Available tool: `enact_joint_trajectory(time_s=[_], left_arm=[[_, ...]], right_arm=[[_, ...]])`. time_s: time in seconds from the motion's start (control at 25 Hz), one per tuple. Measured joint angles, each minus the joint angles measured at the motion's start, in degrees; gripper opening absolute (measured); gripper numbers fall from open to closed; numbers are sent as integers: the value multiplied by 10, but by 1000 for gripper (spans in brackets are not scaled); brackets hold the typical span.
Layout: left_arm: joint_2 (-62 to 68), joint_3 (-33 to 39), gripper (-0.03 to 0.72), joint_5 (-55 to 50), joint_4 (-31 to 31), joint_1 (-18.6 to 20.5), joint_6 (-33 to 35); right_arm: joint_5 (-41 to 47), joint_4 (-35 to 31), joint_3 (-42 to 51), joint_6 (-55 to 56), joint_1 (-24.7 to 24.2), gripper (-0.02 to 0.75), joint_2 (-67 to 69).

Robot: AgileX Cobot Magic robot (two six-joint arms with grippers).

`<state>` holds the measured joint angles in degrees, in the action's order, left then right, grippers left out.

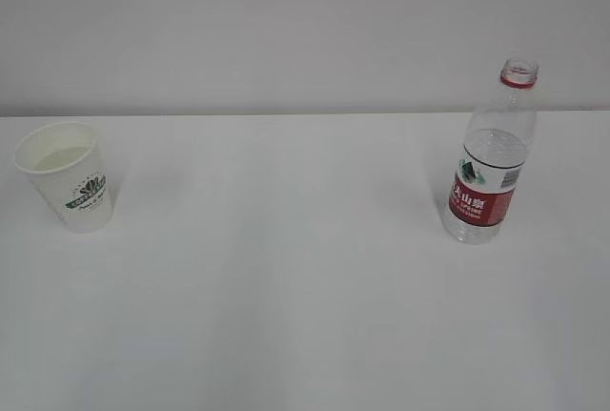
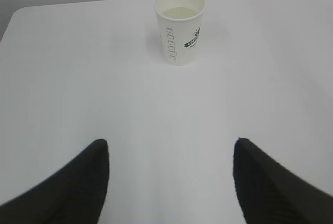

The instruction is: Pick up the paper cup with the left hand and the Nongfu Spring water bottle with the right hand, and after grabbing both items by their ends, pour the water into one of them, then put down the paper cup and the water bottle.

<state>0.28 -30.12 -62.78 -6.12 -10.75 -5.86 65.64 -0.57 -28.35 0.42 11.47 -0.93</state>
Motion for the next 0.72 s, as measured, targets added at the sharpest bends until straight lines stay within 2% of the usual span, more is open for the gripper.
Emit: enact_joint_trajectory(time_s=[0.16, 0.32, 0.44, 0.72], left_arm=[[0, 0, 511, 0, 4, 11, 0], [0, 0, 501, 0, 5, 58, 0], [0, 0, 499, 0, 5, 85, 0], [0, 0, 499, 0, 6, 89, 0]], right_arm=[[0, 0, 0, 0, -12, 587, 0], [0, 0, 0, 0, -40, 587, 0], [0, 0, 0, 0, -43, 587, 0], [0, 0, 0, 0, -43, 587, 0]])
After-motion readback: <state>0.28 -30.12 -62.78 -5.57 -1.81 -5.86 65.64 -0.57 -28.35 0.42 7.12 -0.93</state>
